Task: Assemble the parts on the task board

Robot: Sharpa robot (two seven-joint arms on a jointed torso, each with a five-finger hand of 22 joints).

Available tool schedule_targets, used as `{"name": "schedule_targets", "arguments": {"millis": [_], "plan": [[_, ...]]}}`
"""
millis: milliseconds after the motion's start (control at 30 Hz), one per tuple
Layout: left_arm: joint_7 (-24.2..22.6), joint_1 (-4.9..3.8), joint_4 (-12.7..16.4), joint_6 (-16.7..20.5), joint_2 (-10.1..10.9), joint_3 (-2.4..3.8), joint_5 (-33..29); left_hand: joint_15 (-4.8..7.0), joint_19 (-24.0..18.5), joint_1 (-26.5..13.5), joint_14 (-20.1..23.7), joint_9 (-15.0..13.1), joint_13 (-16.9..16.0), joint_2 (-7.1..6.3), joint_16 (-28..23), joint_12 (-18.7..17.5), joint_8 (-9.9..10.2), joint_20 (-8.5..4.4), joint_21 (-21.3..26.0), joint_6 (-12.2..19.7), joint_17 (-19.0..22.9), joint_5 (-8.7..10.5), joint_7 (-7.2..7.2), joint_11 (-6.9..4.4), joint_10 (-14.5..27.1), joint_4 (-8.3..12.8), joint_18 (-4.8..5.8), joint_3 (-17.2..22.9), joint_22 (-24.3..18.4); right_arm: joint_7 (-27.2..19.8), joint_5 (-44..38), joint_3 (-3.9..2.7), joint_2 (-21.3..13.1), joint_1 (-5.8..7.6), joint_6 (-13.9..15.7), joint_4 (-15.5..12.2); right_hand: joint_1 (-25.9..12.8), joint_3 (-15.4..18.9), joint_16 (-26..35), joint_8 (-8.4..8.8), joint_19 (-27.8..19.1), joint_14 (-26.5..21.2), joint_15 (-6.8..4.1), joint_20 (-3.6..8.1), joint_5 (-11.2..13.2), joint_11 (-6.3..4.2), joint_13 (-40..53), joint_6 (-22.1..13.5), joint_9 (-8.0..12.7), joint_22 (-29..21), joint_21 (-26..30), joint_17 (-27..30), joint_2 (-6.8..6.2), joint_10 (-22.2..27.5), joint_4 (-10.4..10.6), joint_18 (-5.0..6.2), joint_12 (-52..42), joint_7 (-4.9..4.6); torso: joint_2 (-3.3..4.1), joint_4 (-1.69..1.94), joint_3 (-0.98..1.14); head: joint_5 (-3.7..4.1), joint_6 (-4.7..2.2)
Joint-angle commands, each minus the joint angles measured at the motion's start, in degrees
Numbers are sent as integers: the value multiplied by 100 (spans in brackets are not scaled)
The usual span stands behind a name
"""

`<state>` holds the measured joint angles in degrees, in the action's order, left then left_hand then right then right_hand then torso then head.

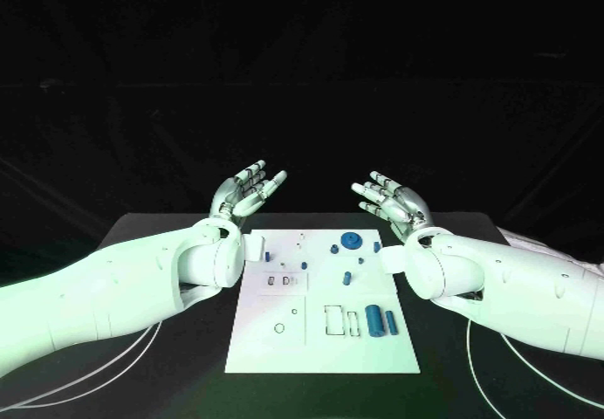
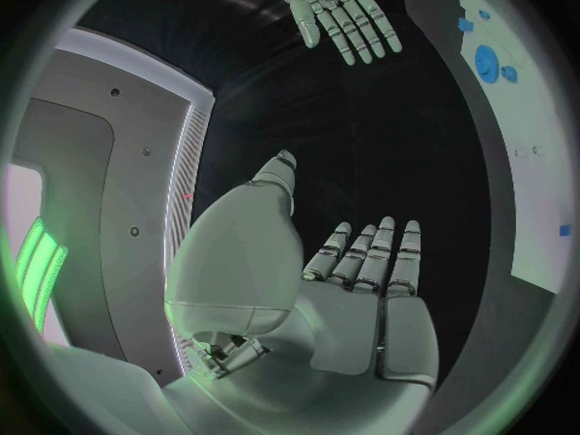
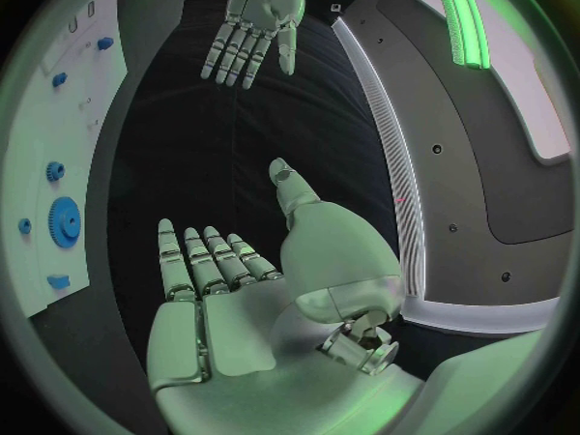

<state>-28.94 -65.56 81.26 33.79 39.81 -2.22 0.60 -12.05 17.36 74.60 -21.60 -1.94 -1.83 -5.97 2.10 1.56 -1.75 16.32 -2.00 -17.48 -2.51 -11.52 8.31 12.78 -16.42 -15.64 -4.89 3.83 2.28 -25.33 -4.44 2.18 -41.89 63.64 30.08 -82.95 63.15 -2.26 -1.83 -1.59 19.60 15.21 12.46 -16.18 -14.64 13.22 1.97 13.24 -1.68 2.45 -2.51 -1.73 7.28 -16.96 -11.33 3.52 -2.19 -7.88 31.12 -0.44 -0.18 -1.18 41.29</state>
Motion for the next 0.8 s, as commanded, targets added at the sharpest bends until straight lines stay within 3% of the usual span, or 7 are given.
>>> {"name": "schedule_targets", "arguments": {"millis": [33, 133, 300, 367, 400, 567, 800], "plan": [[-118, -27, -41, -569, -27, -4, 154, -117, 339, 327, -462, -31, -38, 67, 107, 71, -58, 41, -102, -303, -56, -48, 740, 132, -377, -69, -171, 43, 50, 355, -569, 28, 60, 61, -1258, 130, 782, -234, -304, -228, 1524, 1947, 58, -38, 127, 91, 150, 1468, -138, 189, -392, -152, 114, -2041, -431, 399, -303, -807, -1, -3, 0, -1, 9], [-118, -27, -41, -569, -27, -4, 154, -159, 1228, 389, -1579, -79, -104, 191, 371, 202, -146, 42, -333, -796, -186, -37, 811, 229, -1181, 7, -222, 59, 173, 448, -701, 59, 103, 112, -1593, 233, 952, -345, -575, -428, 2296, 3316, -133, -36, 131, -72, 212, 2633, -236, 281, -672, -233, 105, -3269, -511, 614, -547, -703, -1, -3, 0, -1, 9], [-118, -27, -41, -569, -27, -4, 154, 113, 2765, 466, -2810, -184, -220, 354, 727, 540, -385, -5, -799, -2099, -288, -28, 726, 27, -3128, 204, -470, 11, 357, 528, -814, 85, 139, 156, -1882, 322, 1026, -608, -642, -452, 2907, 4129, -360, 82, 156, -267, 151, 3752, -221, 297, -911, -192, -24, -3915, -519, 709, -498, -565, -1, -3, 0, -1, 9], [-118, -27, -41, -569, -27, -4, 154, 225, 3158, 506, -3182, -224, -206, 407, 825, 582, -492, -41, -920, -2727, -314, -27, 662, -56, -3392, 295, -550, -9, 388, 537, -827, 88, 143, 161, -1914, 332, 1010, -707, -630, -422, 3028, 4308, -409, 131, 167, -302, 155, 3883, -214, 287, -948, -197, -66, -4062, -522, 715, -456, -537, -1, -3, 0, -1, 9], [-128, -57, 138, -693, 283, -3, 82, 254, 3265, 517, -3283, -236, -207, 419, 853, 598, -526, -67, -955, -2912, -327, -26, 640, -73, -3469, 318, -556, -12, 398, 224, -2686, 37, 30, 321, -943, 754, 1007, -738, -634, -415, 3073, 4372, -428, 152, 168, -317, 156, 3919, -214, 288, -966, -201, -79, -4108, -523, 716, -447, -527, 115, 25, -28, 87, -39], [-68, -64, 327, -691, 427, -2, 124, 511, 4022, 615, -4085, -238, -233, 524, 1044, 691, -643, -312, -1144, -3546, -515, -32, 467, -294, -4130, 475, -570, -3, 439, 529, -3636, 9, -1, 385, -844, 799, 914, -1082, -658, -310, 3527, 5009, -620, 362, 193, -427, 164, 4192, -211, 309, -1165, -240, -231, -4515, -517, 715, -314, -448, 190, 12, -11, 94, -76], [128, -100, 655, -761, 668, 2, 184, 823, 4807, 696, -4963, -245, -291, 519, 1410, 744, -692, -627, -1442, -3961, -932, -33, 285, -534, -4752, 525, -567, 68, 564, 1172, -5150, -42, -31, 484, -941, 829, 863, -1234, -813, -272, 4062, 5748, -857, 619, 203, -583, 194, 4439, -224, 445, -1528, -389, -446, -4982, -511, 710, -291, -344, 352, 49, -45, 155, -149]]}}
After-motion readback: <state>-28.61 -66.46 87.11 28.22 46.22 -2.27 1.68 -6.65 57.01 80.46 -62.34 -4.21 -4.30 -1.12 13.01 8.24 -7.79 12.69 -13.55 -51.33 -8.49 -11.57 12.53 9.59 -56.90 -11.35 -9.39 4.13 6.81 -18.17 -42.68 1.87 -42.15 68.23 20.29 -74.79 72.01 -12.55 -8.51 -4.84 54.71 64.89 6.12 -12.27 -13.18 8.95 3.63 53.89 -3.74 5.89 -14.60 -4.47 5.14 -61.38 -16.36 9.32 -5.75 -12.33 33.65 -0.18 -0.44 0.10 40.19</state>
